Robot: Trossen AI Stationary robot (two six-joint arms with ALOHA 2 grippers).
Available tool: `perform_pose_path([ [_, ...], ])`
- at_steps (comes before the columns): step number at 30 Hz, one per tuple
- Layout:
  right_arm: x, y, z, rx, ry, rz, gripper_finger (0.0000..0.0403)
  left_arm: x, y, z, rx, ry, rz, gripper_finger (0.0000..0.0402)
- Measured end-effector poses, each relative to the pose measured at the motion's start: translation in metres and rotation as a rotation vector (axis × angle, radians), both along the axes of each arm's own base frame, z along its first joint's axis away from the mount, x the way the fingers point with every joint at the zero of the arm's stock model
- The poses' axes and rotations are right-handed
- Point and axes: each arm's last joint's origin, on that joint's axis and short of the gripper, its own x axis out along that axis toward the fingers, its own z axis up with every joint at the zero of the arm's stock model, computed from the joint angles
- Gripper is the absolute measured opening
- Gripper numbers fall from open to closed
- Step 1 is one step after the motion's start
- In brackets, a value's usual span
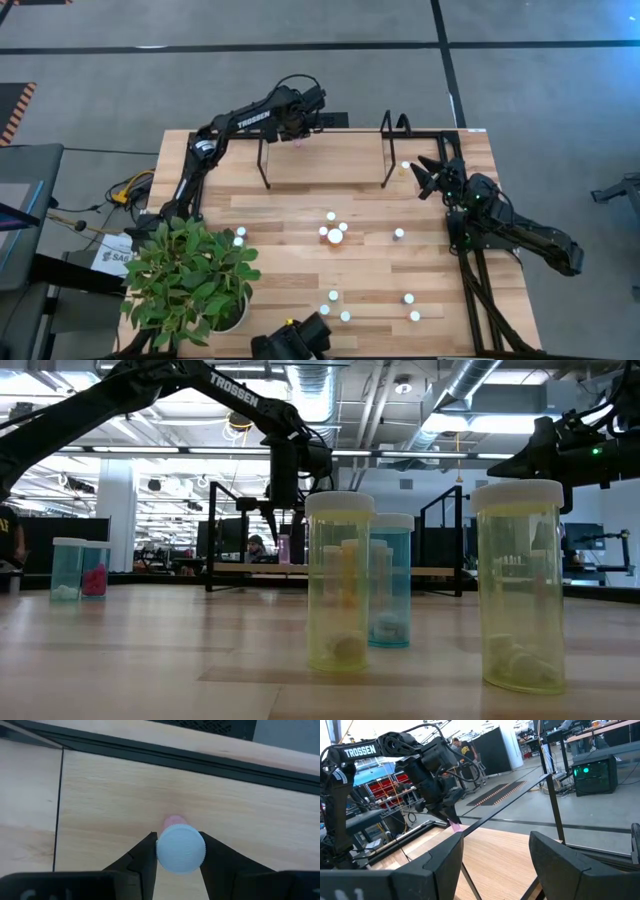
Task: Pick and place medicine bottles onto shelf by color
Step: Put the pink pill bottle on the shelf, then put the blue pill bottle on the shelf
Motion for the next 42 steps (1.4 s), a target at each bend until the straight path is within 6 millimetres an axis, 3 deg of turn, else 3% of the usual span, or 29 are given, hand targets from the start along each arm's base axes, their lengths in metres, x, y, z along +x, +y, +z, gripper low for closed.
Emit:
perform_pose_path([
  [7,0.0,0.0,0.0,0.0,0.0,0.0,0.0249,0.002,-0.003,0.0,0.002,0.0,-0.009,0.0136],
  [25,0.0,0.0,0.0,0.0,0.0,0.0,0.0249,0.006,-0.009,0.0,-0.124,-0.089,-0.062,0.0308],
  [34,0.0,0.0,0.0,0.0,0.0,0.0,0.0249,0.015,-0.026,0.001,-0.21,-0.114,-0.089,0.033],
  [42,0.0,0.0,0.0,0.0,0.0,0.0,0.0249,0.023,-0.046,0.001,-0.408,-0.199,-0.033,0.033],
])
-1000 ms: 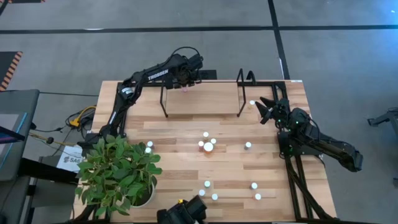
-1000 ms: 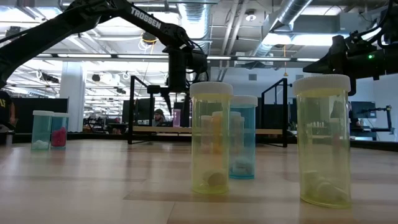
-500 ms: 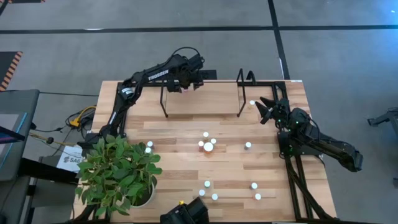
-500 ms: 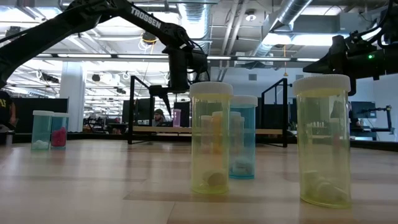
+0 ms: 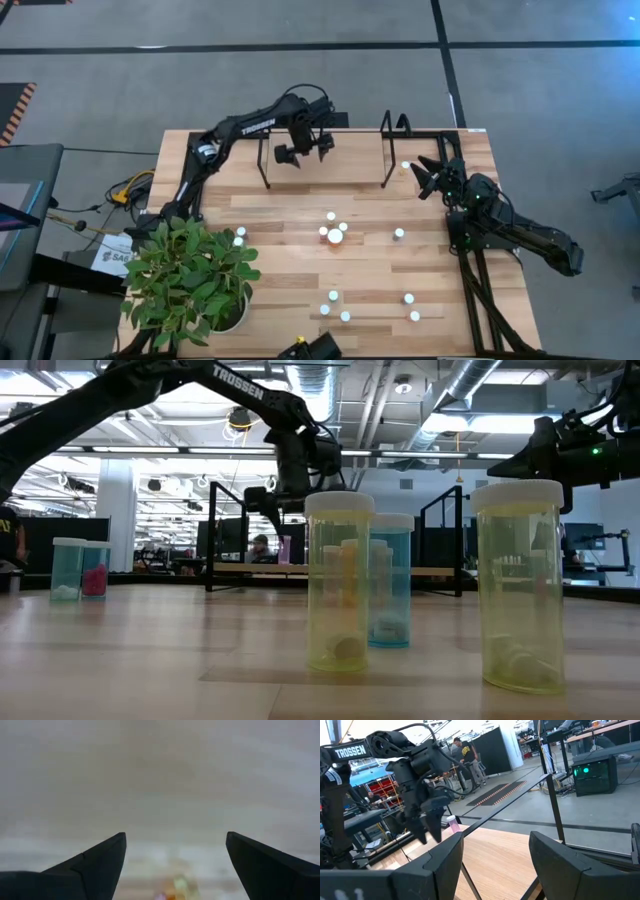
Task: Pick and place medicine bottles onto shelf by color
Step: Put the blue pill bottle on the shelf
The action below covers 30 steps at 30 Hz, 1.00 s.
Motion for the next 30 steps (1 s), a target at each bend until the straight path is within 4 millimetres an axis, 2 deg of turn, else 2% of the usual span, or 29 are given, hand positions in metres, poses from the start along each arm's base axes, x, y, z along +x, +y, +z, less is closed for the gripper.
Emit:
perform_pose_path([
  [7,0.0,0.0,0.0,0.0,0.0,0.0,0.0249,0.012,-0.024,0.005,-0.042,-0.006,0.019,0.033],
  [15,0.0,0.0,0.0,0.0,0.0,0.0,0.0249,0.012,-0.06,0.039,0.091,0.008,-0.009,0.033],
  [24,0.0,0.0,0.0,0.0,0.0,0.0,0.0249,-0.015,-0.115,0.087,0.21,0.13,-0.149,0.0328],
  [30,0.0,0.0,0.0,0.0,0.0,0.001,0.0249,-0.037,-0.156,0.11,0.345,0.138,-0.286,0.03],
])
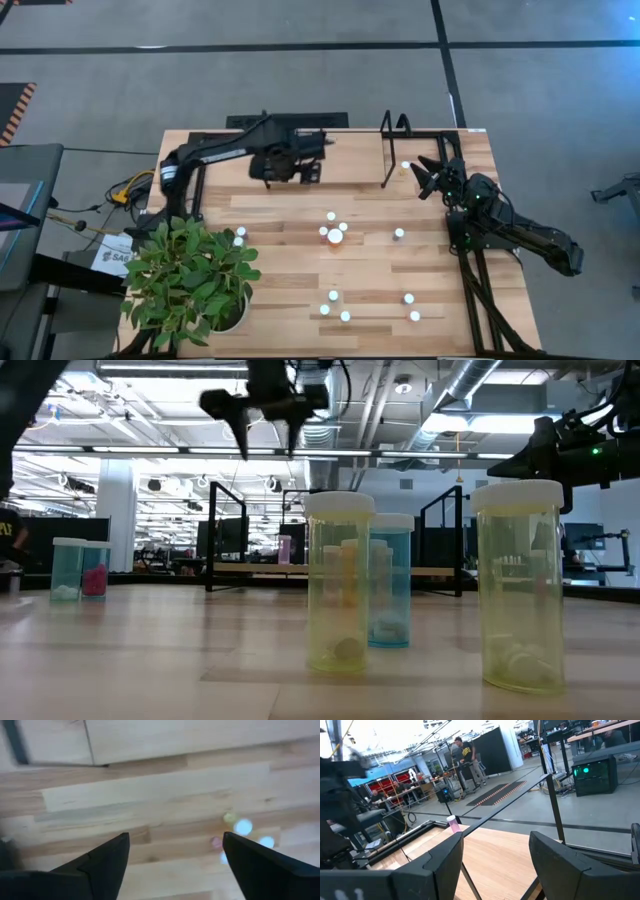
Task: Pick and place medicine bottles onto shelf by color
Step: Put the blue pill bottle on the shelf
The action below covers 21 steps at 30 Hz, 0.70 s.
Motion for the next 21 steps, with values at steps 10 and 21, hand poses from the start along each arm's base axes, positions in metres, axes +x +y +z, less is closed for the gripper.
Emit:
perform_pose_path([
  [10,0.0,0.0,0.0,0.0,0.0,-0.001,0.0249,-0.054,-0.06,-0.037,-0.055,0.143,0.027,0.0236],
  [21,0.0,0.0,0.0,0.0,0.0,0.0,0.0249,-0.119,-0.09,-0.08,-0.113,0.022,0.262,0.0218],
])
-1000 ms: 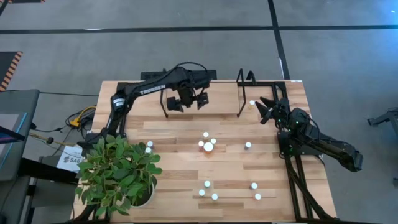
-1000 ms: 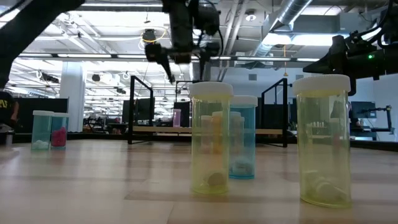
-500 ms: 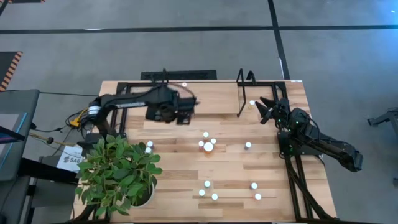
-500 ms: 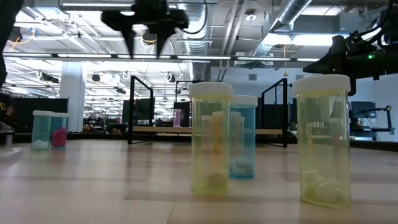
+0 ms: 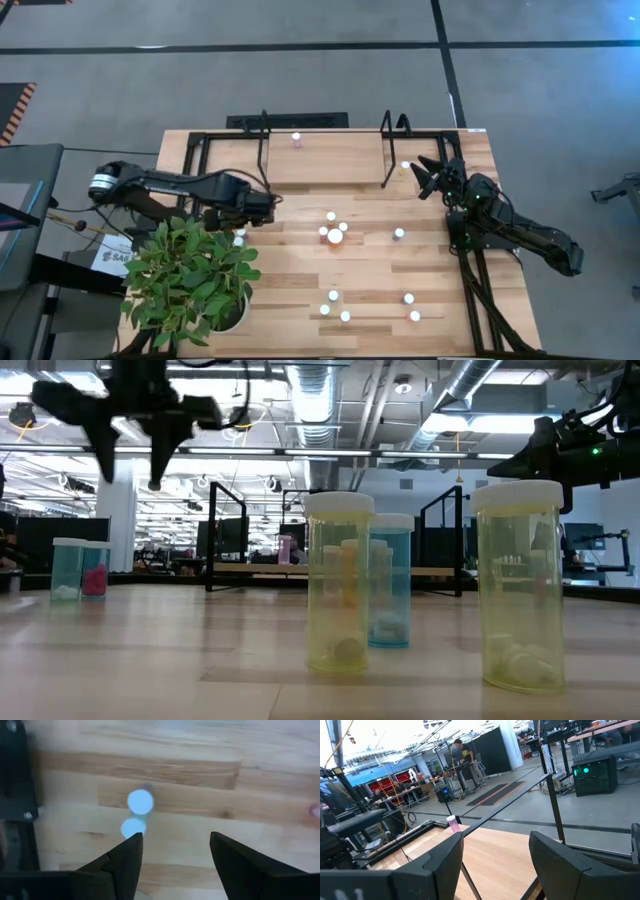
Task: Pick and place medicine bottles onto shelf by color
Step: Put the blue pill bottle on the shelf
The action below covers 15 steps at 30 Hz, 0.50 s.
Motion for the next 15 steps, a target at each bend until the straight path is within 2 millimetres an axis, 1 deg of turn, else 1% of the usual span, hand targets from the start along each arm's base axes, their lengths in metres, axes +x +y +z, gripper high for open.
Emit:
perform_pose_path([
  [5,0.0,0.0,0.0,0.0,0.0,0.0,0.0249,-0.01,-0.003,-0.018,0.002,0.047,0.032,0.0218],
  [13,0.0,0.0,0.0,0.0,0.0,0.0,0.0249,-0.009,-0.002,-0.033,0.026,0.038,-0.001,0.0218],
  [15,0.0,0.0,0.0,0.0,0.0,0.0,0.0249,-0.009,-0.002,-0.036,0.021,0.03,-0.004,0.0226],
])
